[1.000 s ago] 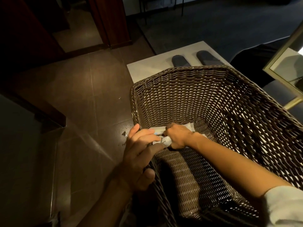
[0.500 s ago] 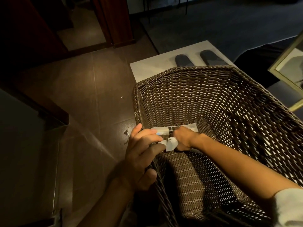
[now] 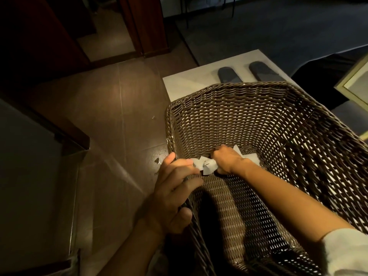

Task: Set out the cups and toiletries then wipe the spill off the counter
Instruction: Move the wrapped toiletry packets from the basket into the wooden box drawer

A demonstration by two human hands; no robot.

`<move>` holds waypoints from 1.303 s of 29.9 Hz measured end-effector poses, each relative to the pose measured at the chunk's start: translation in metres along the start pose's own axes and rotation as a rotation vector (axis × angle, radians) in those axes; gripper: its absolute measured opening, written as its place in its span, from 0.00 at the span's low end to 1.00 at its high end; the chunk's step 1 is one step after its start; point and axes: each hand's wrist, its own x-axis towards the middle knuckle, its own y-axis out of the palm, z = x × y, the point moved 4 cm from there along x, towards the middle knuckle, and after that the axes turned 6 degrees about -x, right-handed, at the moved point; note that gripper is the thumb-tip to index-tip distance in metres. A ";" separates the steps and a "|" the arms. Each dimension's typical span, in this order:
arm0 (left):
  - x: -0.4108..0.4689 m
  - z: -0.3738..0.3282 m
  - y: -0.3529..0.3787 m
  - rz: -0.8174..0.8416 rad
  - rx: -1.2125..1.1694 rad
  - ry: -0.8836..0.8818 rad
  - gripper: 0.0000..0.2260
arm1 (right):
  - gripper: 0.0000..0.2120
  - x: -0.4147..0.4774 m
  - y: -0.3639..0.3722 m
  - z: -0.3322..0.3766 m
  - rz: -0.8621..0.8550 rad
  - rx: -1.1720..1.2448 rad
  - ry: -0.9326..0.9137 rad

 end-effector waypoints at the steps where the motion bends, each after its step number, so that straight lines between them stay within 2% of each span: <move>1: 0.000 0.000 0.000 -0.008 0.002 0.003 0.32 | 0.11 0.000 0.003 0.000 0.005 -0.011 -0.003; 6: 0.002 -0.006 -0.001 -0.017 0.017 -0.003 0.33 | 0.17 -0.010 0.004 0.004 0.105 0.041 -0.001; 11: 0.003 -0.008 -0.002 -0.016 0.024 0.001 0.31 | 0.29 -0.038 -0.031 -0.012 0.059 0.111 0.024; 16: 0.003 -0.006 -0.001 -0.051 0.011 0.013 0.30 | 0.14 -0.112 -0.083 -0.021 -0.038 0.028 0.049; 20: 0.001 -0.002 -0.003 -0.006 0.003 0.029 0.27 | 0.13 -0.204 -0.128 -0.018 -0.172 0.045 0.158; 24: 0.001 -0.003 -0.006 0.080 0.022 0.017 0.26 | 0.11 -0.305 -0.146 -0.010 -0.233 0.016 0.321; 28: 0.005 -0.008 -0.013 0.164 0.013 -0.013 0.26 | 0.11 -0.379 -0.125 0.012 -0.312 0.062 0.576; 31: 0.007 -0.013 -0.015 0.192 0.016 -0.022 0.24 | 0.12 -0.391 -0.091 0.028 -0.299 0.137 0.677; 34: 0.009 -0.020 -0.017 0.205 0.014 -0.066 0.20 | 0.15 -0.394 -0.071 0.030 -0.470 0.230 0.779; 39: -0.006 -0.067 -0.014 0.294 0.093 -0.152 0.22 | 0.15 -0.400 -0.058 0.040 -0.733 0.284 0.797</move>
